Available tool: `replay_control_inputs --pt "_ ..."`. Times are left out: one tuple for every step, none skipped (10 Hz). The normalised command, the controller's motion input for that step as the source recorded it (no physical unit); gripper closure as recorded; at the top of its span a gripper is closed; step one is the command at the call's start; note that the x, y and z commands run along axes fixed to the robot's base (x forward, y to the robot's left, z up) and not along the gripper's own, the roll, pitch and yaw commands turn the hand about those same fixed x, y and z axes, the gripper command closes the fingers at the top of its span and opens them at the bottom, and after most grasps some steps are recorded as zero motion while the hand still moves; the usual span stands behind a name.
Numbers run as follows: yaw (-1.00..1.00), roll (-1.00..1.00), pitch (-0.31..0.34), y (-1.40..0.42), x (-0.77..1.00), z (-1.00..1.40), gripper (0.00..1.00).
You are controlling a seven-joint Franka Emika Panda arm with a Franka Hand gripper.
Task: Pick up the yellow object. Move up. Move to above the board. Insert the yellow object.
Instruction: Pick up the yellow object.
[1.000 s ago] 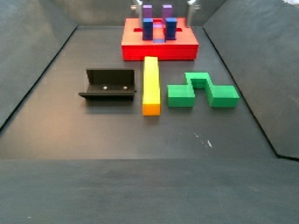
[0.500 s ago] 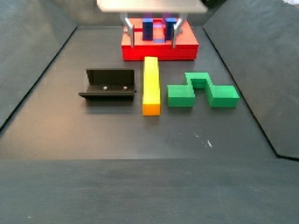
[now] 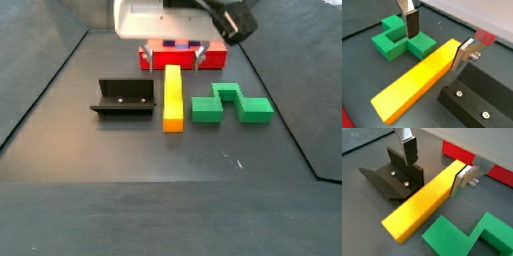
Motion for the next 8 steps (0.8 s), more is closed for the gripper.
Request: replay_control_inputs --pt "0.0 0.08 0.0 0.0 0.0 -0.21 0.0" --pt "0.0 0.06 -0.021 0.0 0.0 -0.27 0.0" --pt "0.0 0.03 -0.044 0.0 0.0 -0.33 0.0" --pt "0.01 0.0 -0.066 0.0 0.0 -0.35 0.0" --pt "0.07 0.0 -0.073 0.0 0.0 -0.34 0.0" --pt "0.08 0.02 -0.043 0.0 0.0 -0.26 0.0" --pt "0.08 0.03 0.0 0.09 -0.09 -0.05 0.0" --pt "0.05 0.05 0.0 0.07 -0.1 -0.08 0.0"
